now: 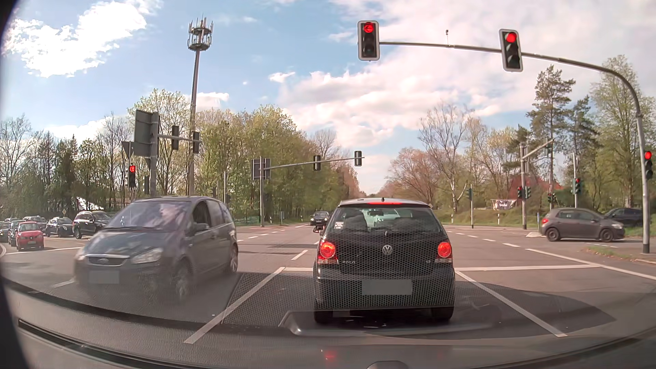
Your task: Follow the waypoints while adhering to traffic rules and regulations
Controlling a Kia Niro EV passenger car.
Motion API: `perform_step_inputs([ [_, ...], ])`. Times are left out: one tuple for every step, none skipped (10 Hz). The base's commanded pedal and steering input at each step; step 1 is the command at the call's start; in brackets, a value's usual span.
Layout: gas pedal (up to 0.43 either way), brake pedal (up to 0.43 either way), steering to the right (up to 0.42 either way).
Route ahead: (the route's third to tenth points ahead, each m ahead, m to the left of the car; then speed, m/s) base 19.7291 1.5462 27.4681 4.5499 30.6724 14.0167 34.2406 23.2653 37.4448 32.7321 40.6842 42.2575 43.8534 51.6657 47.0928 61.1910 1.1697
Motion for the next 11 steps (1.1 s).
perform_step_inputs([
  [0.0,0.177,0.003],
  [0.0,0.195,0.003],
  [0.0,0.201,0.002],
  [0.0,0.207,0.001],
  [0.0,0.207,0.001],
  [0.0,0.201,0.001],
  [0.0,0.207,0.001],
  [0.0,0.207,0.001],
  [0.0,0.207,0.001],
  [0.0,0.201,0.001],
  [0.0,0.201,0.0],
])
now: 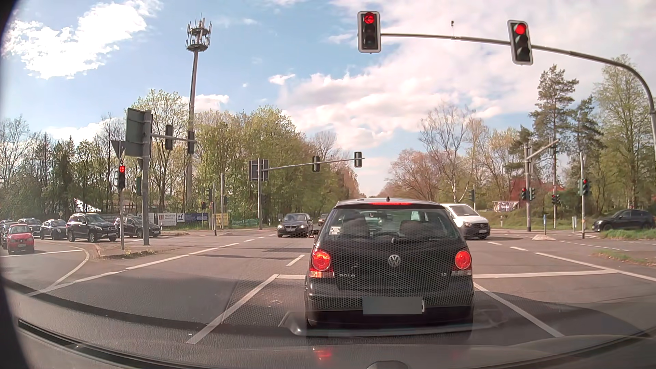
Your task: Follow the waypoints while adhering to traffic rules and regulations
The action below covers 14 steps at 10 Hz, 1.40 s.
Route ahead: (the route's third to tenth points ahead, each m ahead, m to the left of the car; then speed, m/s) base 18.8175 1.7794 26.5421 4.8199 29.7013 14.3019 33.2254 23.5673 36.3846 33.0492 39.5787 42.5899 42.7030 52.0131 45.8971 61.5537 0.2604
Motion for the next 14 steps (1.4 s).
perform_step_inputs([
  [0.0,0.201,0.0],
  [0.0,0.201,0.0],
  [0.0,0.201,0.0],
  [0.0,0.201,0.0],
  [0.0,0.195,0.0],
  [0.0,0.195,0.0],
  [0.0,0.195,0.0],
  [0.0,0.195,0.0],
  [0.0,0.195,0.0],
  [0.0,0.195,0.0],
  [0.0,0.195,0.0],
  [0.0,0.195,0.0],
  [0.0,0.195,0.001],
  [0.0,0.195,0.0],
])
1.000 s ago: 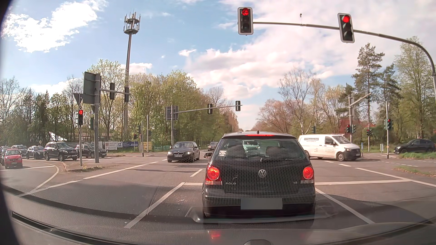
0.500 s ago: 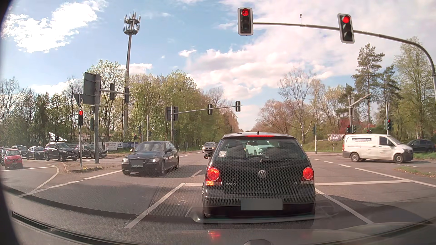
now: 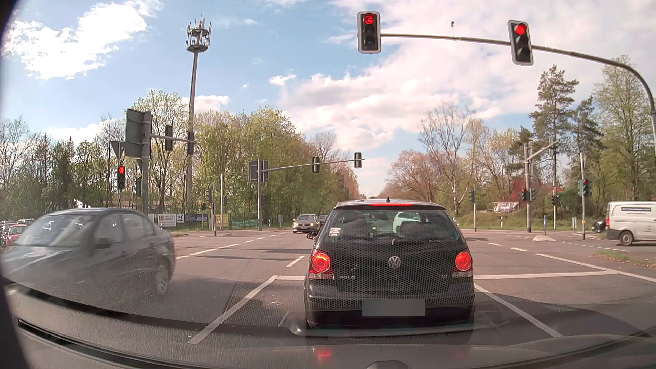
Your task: Follow the waypoints while adhering to traffic rules and regulations
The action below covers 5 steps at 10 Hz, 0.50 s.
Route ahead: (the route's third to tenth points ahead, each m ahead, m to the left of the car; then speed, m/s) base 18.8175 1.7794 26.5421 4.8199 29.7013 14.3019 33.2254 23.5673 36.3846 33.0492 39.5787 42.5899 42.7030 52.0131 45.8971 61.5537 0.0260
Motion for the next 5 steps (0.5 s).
perform_step_inputs([
  [0.0,0.195,0.0],
  [0.0,0.201,0.001],
  [0.0,0.201,0.0],
  [0.0,0.201,0.0],
  [0.0,0.201,0.0],
])
